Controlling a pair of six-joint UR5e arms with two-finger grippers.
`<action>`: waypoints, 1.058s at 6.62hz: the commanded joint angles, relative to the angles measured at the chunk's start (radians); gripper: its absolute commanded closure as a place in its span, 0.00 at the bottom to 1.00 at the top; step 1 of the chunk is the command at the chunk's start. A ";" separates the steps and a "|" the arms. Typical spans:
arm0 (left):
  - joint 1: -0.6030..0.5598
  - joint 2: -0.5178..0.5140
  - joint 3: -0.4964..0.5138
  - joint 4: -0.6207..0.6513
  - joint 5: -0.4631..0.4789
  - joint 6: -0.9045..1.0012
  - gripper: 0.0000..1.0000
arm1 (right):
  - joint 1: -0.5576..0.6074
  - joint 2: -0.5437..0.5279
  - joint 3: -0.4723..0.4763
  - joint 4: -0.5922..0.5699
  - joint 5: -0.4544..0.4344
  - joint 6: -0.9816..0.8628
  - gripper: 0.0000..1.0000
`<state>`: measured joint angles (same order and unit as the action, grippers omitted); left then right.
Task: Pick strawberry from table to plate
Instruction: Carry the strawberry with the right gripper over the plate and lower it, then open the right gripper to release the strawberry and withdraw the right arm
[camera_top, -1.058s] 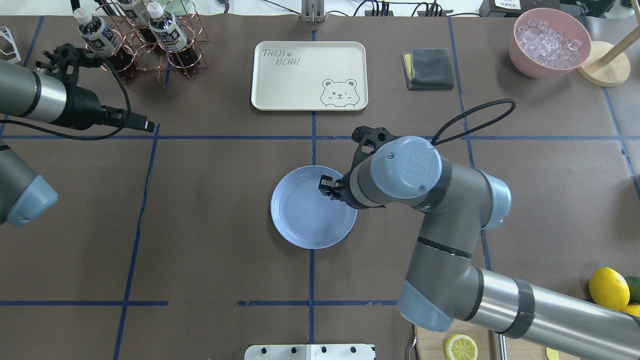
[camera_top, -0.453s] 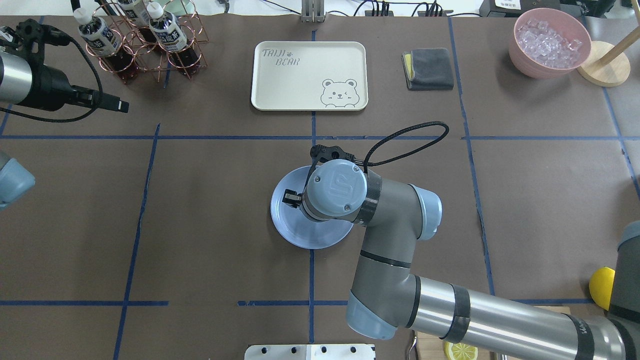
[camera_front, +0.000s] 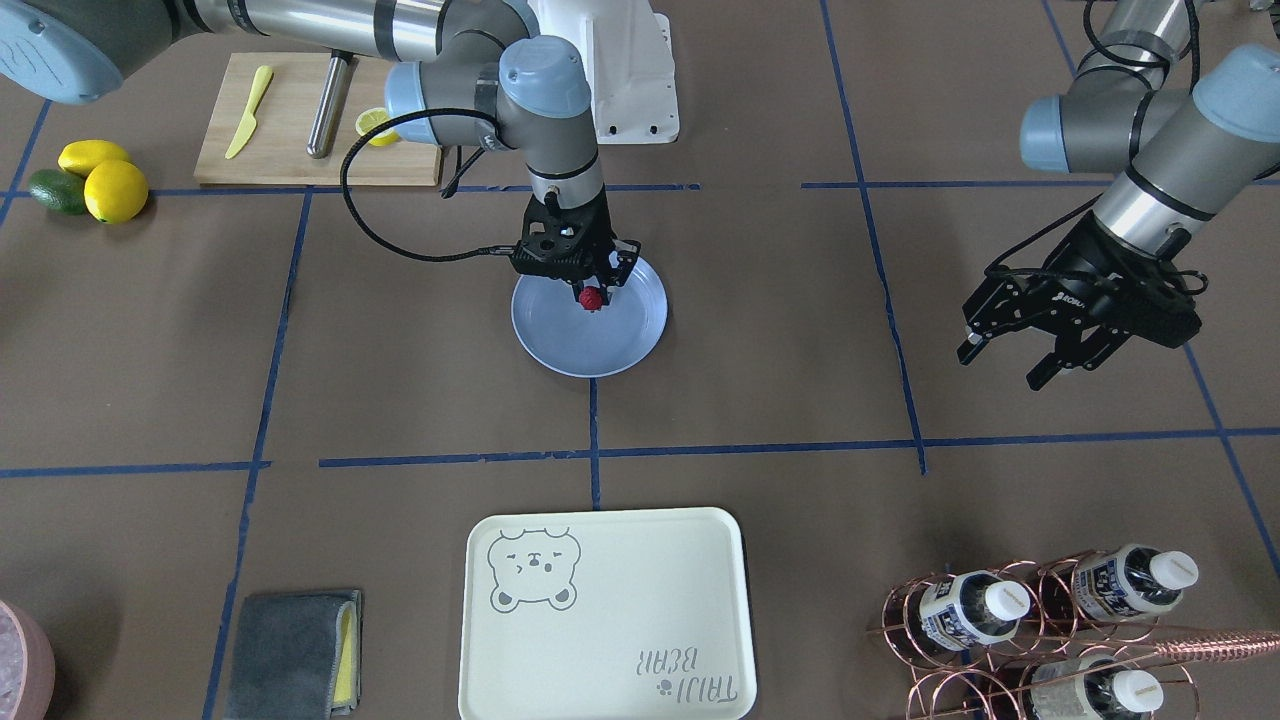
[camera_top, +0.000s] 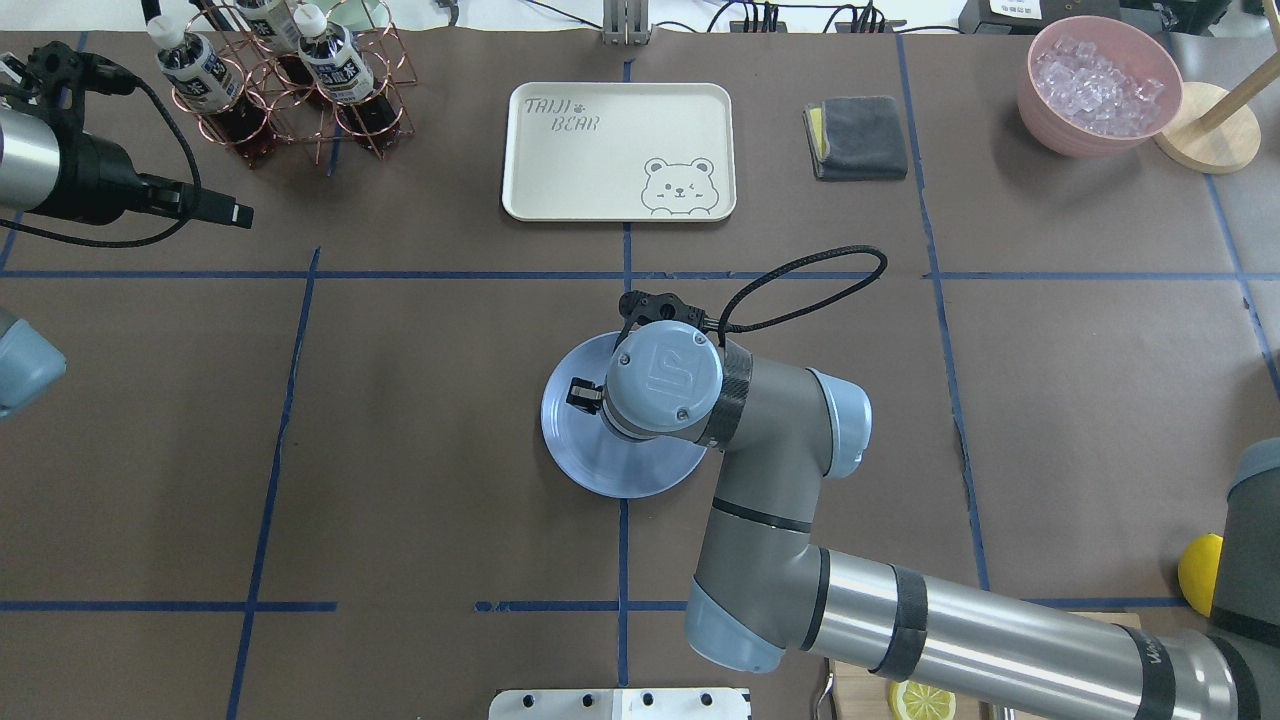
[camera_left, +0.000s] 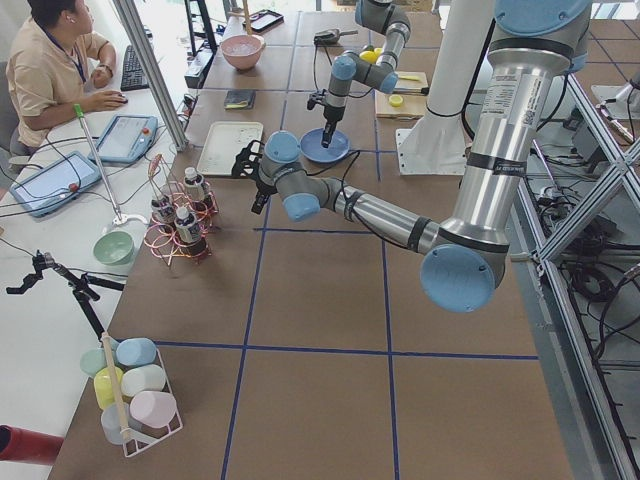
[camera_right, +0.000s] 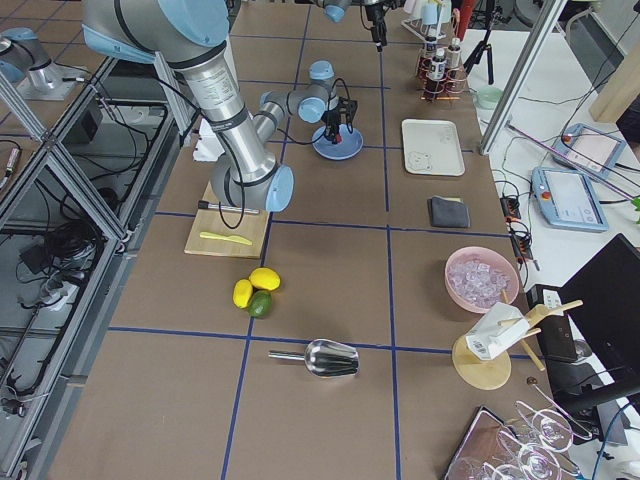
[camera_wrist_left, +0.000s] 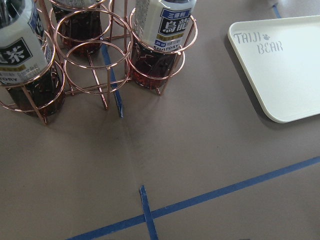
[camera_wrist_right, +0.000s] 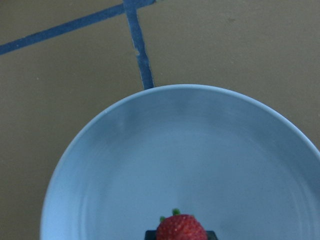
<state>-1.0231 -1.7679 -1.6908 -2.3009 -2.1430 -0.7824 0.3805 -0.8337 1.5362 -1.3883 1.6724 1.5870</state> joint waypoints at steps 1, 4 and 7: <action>0.003 0.001 0.002 0.000 0.000 0.000 0.13 | 0.000 -0.002 -0.017 0.000 -0.002 -0.001 1.00; 0.006 -0.001 0.003 0.000 0.000 0.000 0.13 | 0.000 -0.001 -0.024 0.000 -0.002 -0.005 1.00; 0.008 -0.002 0.008 0.000 0.000 0.000 0.13 | 0.000 -0.002 -0.022 -0.002 -0.002 -0.010 0.00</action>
<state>-1.0160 -1.7693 -1.6851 -2.3010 -2.1430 -0.7823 0.3804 -0.8362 1.5127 -1.3887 1.6705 1.5776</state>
